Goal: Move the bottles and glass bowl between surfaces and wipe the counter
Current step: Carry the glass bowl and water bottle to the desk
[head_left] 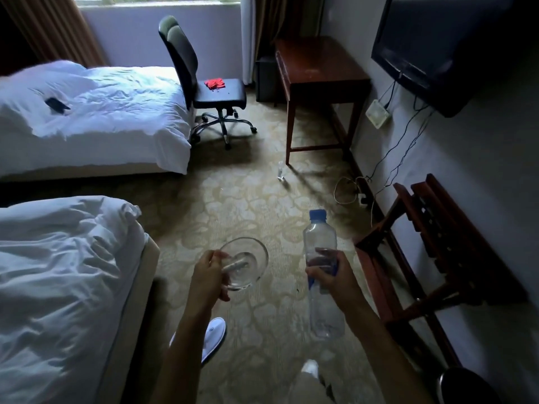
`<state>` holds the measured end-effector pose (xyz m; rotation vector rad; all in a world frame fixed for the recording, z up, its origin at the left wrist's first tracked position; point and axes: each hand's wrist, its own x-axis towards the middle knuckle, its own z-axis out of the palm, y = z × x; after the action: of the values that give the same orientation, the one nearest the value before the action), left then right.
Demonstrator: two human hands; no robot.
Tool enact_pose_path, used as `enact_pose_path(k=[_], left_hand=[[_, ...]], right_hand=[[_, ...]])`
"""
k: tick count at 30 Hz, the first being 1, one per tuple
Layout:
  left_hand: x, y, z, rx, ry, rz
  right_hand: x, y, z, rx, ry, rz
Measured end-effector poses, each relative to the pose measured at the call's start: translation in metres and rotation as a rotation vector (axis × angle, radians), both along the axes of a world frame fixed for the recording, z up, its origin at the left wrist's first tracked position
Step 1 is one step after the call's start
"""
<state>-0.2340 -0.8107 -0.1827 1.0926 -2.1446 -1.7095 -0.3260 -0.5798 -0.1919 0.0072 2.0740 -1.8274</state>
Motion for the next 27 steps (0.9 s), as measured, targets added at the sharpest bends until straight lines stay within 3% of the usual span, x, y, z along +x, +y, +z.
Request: enact_pose_path(k=[7,16,27], left_hand=[[-0.158,-0.061,-0.042,0.157,-0.068,0.055],[-0.360,-0.192,-0.006,0.025,-0.016,0.176],[-0.635,-0.363,-0.043,0.074,-0.020,0.151]], right_hand=[[-0.158,-0.084,-0.034,-0.042,-0.039,-0.042],[-0.395,-0.226,0.003,-0.056,0.011,0.065],[-0.646,-0.389,-0.036,0.012,-0.051,0.053]])
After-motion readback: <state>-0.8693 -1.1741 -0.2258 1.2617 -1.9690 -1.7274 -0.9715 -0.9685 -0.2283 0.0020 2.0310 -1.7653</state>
